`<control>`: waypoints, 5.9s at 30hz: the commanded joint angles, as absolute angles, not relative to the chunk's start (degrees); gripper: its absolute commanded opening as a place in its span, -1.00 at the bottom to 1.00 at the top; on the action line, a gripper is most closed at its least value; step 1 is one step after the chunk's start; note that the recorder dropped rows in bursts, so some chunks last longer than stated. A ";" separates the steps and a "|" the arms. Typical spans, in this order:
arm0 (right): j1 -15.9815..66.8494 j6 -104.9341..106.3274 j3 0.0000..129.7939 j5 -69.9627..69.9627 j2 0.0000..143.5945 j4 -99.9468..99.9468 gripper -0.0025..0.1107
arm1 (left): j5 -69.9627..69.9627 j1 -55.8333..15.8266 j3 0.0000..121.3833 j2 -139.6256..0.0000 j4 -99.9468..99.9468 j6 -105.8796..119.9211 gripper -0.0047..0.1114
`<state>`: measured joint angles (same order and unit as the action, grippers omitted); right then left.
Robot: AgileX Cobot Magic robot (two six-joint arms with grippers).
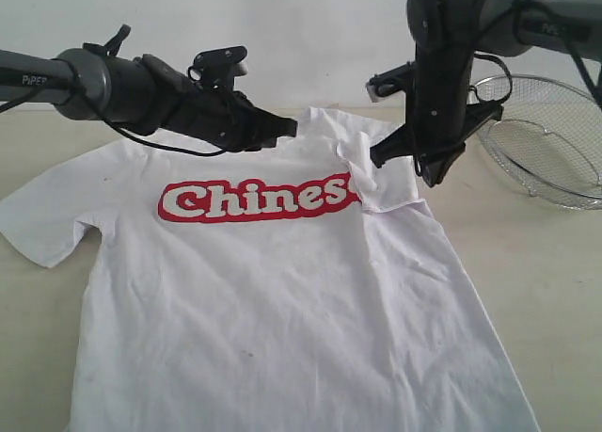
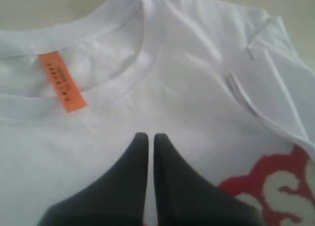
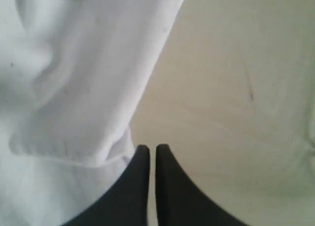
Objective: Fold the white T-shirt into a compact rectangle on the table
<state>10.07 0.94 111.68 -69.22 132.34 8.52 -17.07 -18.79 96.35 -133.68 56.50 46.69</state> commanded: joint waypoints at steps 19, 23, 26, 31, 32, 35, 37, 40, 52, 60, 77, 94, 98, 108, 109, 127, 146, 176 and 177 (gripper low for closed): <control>9.65 -2.96 83.98 -55.37 125.71 8.26 -0.96 | -18.82 -15.69 96.72 -138.33 43.44 35.91 -0.84; 9.65 -3.71 83.98 -50.81 121.17 9.52 -0.96 | -20.84 -15.31 96.72 -137.58 42.44 34.26 -0.84; 10.02 -0.56 83.98 -45.61 115.77 8.01 -0.96 | -24.57 -15.31 96.72 -133.89 42.44 36.31 -0.84; 11.30 14.04 84.09 -36.53 110.81 -5.63 -0.96 | -29.63 -14.95 96.50 -124.89 33.48 33.43 -0.84; 11.51 16.96 84.09 -35.00 110.81 -7.91 -0.96 | -30.75 -14.61 96.17 -123.56 30.45 30.53 -0.84; 11.54 22.30 84.09 -32.36 112.66 -12.97 -0.96 | -35.25 -12.53 93.09 -118.95 20.82 21.68 -0.84; 11.54 22.44 84.09 -31.37 114.39 -13.21 -0.96 | -37.02 -10.15 88.95 -115.93 18.99 19.66 -0.84; 11.54 22.56 84.09 -31.00 117.26 -13.21 -0.96 | -37.49 -5.38 81.40 -111.60 21.82 18.75 -0.84; 11.54 25.09 84.09 -33.31 119.70 -16.20 -0.96 | -38.22 17.54 61.46 -101.85 35.05 35.62 -0.84; 11.54 34.49 84.09 -35.50 119.70 -25.57 -0.96 | -44.55 33.17 63.09 -110.96 63.73 58.04 -0.84; 11.54 34.63 84.09 -39.81 119.70 -26.31 -0.96 | -40.17 32.04 70.67 -123.99 69.66 60.50 0.26; 11.54 34.63 84.09 -40.94 119.70 -26.69 -0.96 | -36.67 24.26 72.80 -125.84 68.98 57.88 -0.84; 11.54 34.63 84.09 -40.94 119.70 -26.69 -0.96 | -37.48 24.26 73.43 -122.63 68.52 57.88 -0.84; 11.54 34.63 84.09 -40.95 119.70 -26.69 -0.96 | -44.23 15.50 75.54 -119.20 71.28 54.60 -0.84; 11.54 34.63 84.09 -41.09 119.70 -26.69 -0.96 | -43.22 13.53 75.54 -119.20 71.69 54.60 -0.84; 11.54 34.63 84.09 -40.83 119.70 -26.69 -0.96 | -33.23 -2.59 76.31 -119.94 73.44 49.48 -0.84; 11.54 36.67 84.09 -41.15 119.56 -27.07 -0.96 | -45.22 -3.88 78.60 -126.25 89.53 59.92 0.36; 13.71 9.65 69.21 -51.25 91.97 -3.50 -0.96 | -52.51 3.97 57.21 -96.54 58.33 53.94 -0.84; 13.71 6.29 67.08 -50.88 90.02 -2.11 -0.96 | -50.74 3.97 54.45 -94.03 58.94 53.35 -0.84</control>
<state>13.88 15.17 72.89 -51.99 96.17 -7.52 -54.21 3.94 61.20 -99.62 58.38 55.12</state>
